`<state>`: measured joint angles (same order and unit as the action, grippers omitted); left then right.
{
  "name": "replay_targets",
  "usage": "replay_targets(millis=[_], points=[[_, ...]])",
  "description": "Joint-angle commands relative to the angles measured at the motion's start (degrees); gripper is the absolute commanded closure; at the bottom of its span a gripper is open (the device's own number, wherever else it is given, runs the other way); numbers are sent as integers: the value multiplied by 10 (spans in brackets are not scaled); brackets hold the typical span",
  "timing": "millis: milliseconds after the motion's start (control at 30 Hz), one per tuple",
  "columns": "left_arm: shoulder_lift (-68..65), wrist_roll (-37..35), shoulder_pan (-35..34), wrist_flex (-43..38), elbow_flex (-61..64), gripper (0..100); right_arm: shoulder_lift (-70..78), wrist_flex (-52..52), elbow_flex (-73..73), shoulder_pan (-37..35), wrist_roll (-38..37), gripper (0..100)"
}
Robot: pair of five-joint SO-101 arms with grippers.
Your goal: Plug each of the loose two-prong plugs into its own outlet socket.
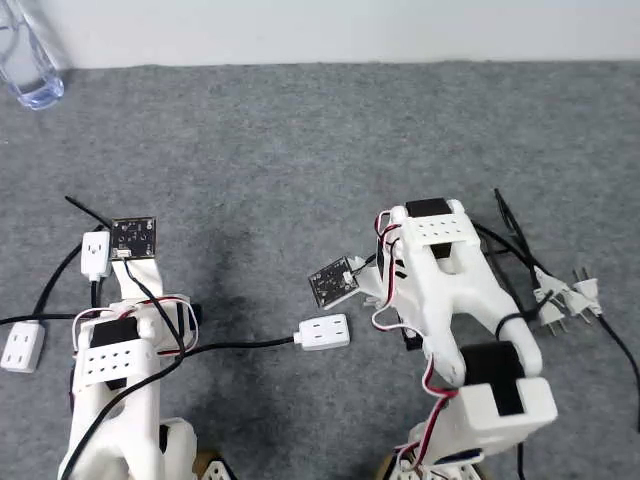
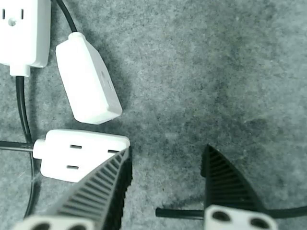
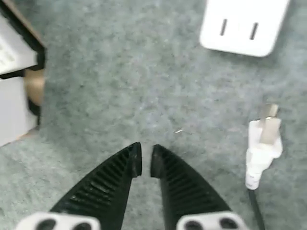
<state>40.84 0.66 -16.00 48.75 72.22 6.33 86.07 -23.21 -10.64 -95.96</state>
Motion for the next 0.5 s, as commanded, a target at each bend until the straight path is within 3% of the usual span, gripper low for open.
replay_targets(millis=[0,467], points=[[11,-6,4,-15,-1,775,9,-48,7,-5,-7,990],[11,-6,4,-15,-1,775,15,-254,7,-22,11,990]])
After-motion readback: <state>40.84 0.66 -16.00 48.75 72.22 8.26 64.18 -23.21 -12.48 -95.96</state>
